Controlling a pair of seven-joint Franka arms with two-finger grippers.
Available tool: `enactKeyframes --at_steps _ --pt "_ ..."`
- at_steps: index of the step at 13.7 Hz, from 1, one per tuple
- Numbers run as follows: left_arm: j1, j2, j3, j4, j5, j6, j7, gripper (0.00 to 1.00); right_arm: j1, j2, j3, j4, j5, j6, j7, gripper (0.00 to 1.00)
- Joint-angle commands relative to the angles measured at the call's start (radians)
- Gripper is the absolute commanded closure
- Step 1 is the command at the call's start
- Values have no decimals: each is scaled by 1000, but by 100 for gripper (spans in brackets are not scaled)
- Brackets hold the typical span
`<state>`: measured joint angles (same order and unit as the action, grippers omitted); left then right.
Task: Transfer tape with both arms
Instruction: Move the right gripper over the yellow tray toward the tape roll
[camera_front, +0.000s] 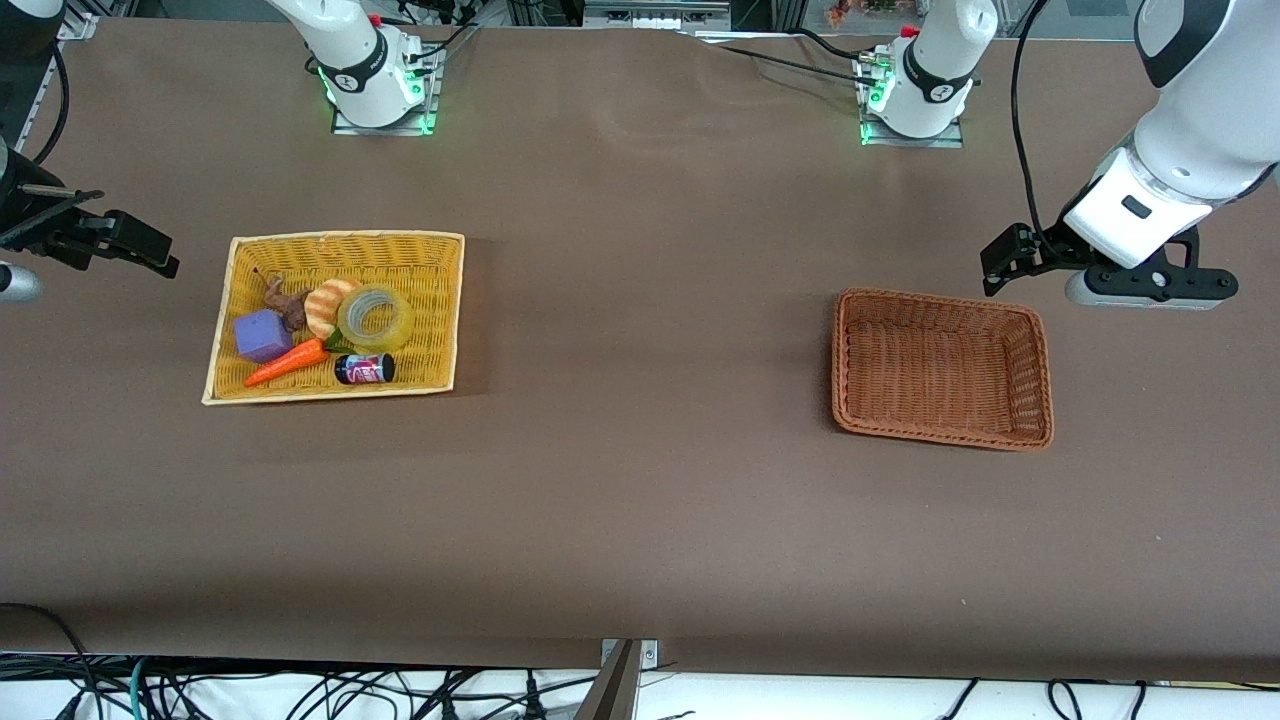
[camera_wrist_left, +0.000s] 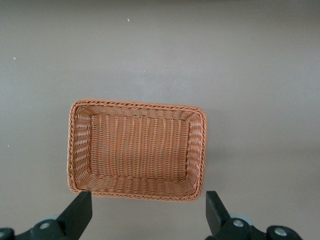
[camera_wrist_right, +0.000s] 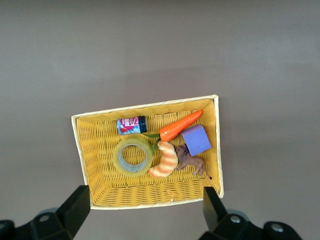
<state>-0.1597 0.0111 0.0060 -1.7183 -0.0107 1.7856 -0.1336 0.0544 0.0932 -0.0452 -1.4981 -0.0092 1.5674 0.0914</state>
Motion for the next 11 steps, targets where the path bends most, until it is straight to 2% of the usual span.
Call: enactKeyframes --at_steps 1,11 --pt "-3 13 0 25 -3 -17 -3 0 -2 0 1 7 -11 3 4 0" --pt "-1 12 0 25 -3 -17 6 0 -4 0 1 7 -9 5 4 0"
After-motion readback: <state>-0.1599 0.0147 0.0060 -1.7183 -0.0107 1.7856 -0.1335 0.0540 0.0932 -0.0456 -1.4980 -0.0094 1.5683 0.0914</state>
